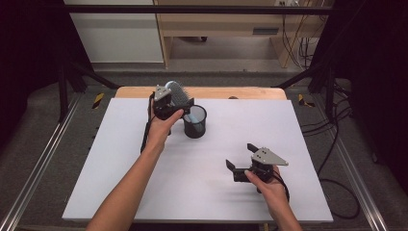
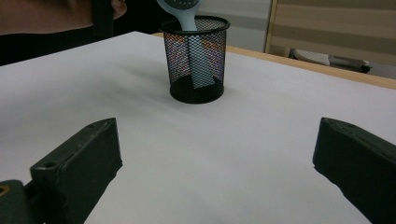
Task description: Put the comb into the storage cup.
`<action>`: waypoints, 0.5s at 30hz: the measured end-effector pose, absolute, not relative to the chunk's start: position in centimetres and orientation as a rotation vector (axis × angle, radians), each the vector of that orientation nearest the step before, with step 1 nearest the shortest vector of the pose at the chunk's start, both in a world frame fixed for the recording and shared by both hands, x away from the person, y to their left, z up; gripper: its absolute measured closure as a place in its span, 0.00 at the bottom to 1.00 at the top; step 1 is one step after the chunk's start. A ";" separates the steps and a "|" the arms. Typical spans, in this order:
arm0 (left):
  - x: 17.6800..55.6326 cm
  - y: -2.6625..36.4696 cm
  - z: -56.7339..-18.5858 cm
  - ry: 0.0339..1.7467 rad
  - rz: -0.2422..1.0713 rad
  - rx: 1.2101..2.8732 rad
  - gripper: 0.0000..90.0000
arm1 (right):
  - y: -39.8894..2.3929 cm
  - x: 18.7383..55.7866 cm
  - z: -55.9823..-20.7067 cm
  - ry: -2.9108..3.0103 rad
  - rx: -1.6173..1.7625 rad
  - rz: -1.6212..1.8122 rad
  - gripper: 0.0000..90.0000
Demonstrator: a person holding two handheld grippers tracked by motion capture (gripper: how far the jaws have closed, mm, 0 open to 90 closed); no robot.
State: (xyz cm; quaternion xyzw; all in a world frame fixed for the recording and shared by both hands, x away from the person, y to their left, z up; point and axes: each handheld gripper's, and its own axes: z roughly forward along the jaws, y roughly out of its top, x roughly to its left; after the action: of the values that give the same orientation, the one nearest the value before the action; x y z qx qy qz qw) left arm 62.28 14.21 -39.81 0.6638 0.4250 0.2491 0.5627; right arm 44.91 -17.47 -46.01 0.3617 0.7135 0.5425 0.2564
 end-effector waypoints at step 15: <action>61.4 14.8 -39.9 0.992 0.622 1.550 0.03 | -17.4 44.9 -46.1 1.935 0.987 1.468 0.01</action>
State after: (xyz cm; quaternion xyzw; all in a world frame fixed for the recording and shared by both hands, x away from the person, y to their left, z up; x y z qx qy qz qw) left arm 61.43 14.82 -39.92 0.6588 0.4217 0.2642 0.5642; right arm 44.91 -17.39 -46.05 0.3638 0.7132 0.5411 0.2573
